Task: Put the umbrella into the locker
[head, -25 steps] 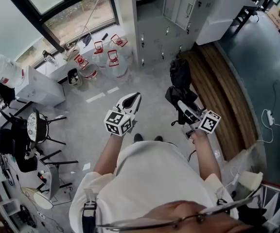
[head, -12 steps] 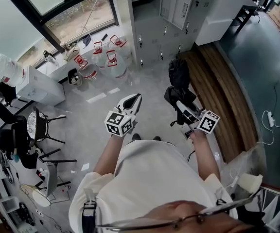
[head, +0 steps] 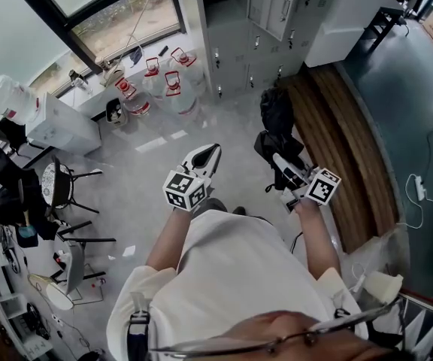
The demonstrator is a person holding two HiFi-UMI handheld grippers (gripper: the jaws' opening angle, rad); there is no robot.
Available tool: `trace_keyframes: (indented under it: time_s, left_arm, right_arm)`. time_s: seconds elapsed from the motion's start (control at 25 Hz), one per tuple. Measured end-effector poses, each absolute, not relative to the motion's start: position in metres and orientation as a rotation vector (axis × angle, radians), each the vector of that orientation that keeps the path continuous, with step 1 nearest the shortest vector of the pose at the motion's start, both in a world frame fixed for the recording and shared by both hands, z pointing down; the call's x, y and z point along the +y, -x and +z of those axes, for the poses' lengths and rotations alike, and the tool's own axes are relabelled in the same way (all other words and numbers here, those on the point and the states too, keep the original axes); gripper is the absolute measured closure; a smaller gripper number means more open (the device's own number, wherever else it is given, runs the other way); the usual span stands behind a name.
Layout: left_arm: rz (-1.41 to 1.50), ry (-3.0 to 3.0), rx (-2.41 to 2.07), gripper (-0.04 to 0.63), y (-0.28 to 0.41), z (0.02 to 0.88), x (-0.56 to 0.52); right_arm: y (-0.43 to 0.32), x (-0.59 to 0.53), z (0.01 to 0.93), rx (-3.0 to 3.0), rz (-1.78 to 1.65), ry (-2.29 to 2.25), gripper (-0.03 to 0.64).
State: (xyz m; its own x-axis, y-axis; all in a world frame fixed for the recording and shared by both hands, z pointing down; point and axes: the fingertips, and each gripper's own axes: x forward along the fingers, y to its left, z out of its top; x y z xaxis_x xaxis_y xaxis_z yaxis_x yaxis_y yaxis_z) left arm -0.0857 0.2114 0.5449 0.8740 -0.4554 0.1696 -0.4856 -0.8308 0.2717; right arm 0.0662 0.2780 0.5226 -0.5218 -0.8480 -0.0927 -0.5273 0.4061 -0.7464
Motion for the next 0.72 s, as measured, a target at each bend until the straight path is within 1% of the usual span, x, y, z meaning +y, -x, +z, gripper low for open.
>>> trace_keyframes:
  time_s: [0.44,0.72]
  left_arm:
    - [0.12,-2.743,-0.711,0.59,0.083,0.548,0.205]
    - [0.096,-2.755,-0.686,0.59,0.069,0.544,0.175]
  right_arm:
    - [-0.07,0.274,0.528,2.198,-0.927,1.175,0.38]
    - [-0.082,0.25,0.524,2.199,-0.911,1.201,0.38]
